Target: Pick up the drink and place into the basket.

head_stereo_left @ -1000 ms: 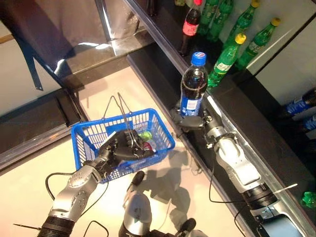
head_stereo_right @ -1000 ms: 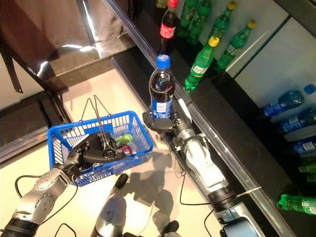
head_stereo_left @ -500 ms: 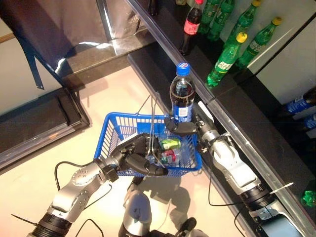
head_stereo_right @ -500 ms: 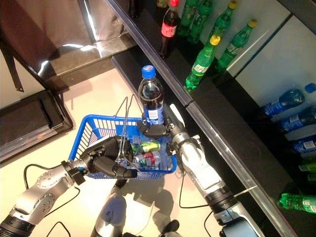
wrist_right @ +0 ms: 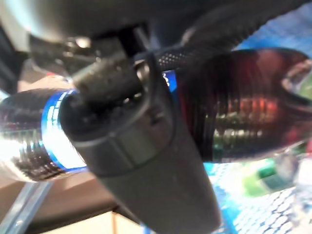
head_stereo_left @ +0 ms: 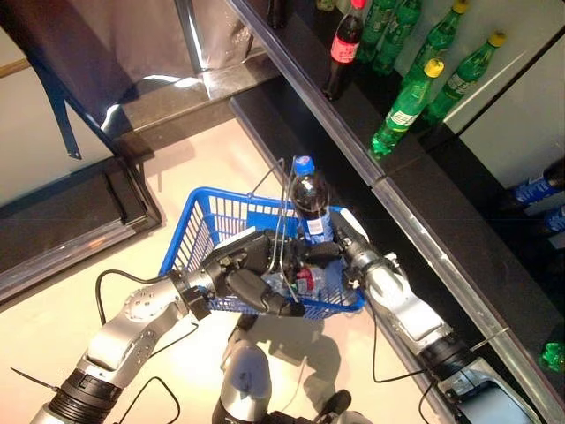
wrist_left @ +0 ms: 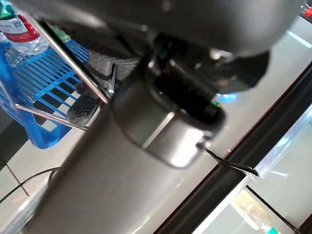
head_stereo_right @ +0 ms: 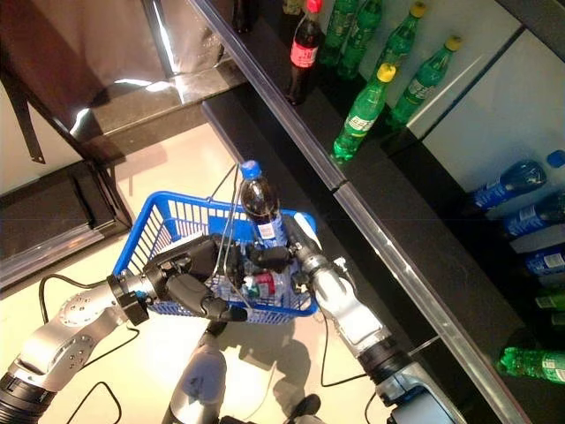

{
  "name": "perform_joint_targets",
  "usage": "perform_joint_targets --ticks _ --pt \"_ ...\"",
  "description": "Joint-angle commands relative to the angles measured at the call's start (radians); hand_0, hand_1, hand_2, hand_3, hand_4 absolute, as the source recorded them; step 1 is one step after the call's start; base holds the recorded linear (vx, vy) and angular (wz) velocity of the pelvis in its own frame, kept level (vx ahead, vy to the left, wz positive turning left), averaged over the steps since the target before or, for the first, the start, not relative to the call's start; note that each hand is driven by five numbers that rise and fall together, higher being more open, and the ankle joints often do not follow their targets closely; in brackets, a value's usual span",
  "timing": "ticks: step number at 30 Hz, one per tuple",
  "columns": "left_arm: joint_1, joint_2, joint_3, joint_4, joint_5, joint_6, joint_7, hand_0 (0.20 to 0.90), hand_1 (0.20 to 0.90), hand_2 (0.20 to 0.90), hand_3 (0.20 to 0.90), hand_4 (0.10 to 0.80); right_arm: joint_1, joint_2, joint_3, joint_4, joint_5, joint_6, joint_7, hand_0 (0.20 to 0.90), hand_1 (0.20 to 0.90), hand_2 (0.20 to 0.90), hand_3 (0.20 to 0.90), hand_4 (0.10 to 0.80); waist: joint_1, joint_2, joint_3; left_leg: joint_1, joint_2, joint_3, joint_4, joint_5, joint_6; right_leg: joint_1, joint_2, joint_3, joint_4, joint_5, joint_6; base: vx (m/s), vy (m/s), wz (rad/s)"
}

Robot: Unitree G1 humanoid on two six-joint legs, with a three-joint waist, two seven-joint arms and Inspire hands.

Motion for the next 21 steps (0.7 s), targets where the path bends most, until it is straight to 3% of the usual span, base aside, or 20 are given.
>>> perform_joint_targets --ticks 1,15,21 --pt "-0.134 -0.190 -0.029 -0.311 -0.223 -0.260 -0.190 0.300 0.300 0.300 0.200 0.100 -0.002 0.063 0.083 0.023 -0.001 -0.135 -0.024 0.300 0.300 0.300 0.200 0.100 -0.016 0.006 -0.413 0.099 0.032 0.109 -0.053 -0.068 0.063 -0.053 -0.053 0.019 0.049 0.031 -0.019 0.000 0.000 0.00" --pt "-0.117 -0.198 -0.015 -0.340 -0.230 -0.244 -0.213 0.300 0.300 0.300 0.200 0.100 0.062 0.128 0.066 0.130 0.035 -0.148 -0.008 0.300 0.300 0.300 0.200 0.100 -0.014 0.005 -0.417 0.099 0.034 0.112 -0.053 -0.068 0.062 -0.051 -0.052 0.018 0.046 0.034 -0.016 0.000 0.000 0.00" --pt "-0.124 -0.203 -0.027 -0.347 -0.234 -0.232 -0.234 0.300 0.300 0.300 0.200 0.100 0.036 0.118 0.109 0.155 -0.077 -0.122 0.019 0.300 0.300 0.300 0.200 0.100 -0.012 0.001 -0.420 0.101 0.033 0.112 -0.053 -0.070 0.062 -0.049 -0.051 0.018 0.040 0.037 -0.015 0.000 0.000 0.00"
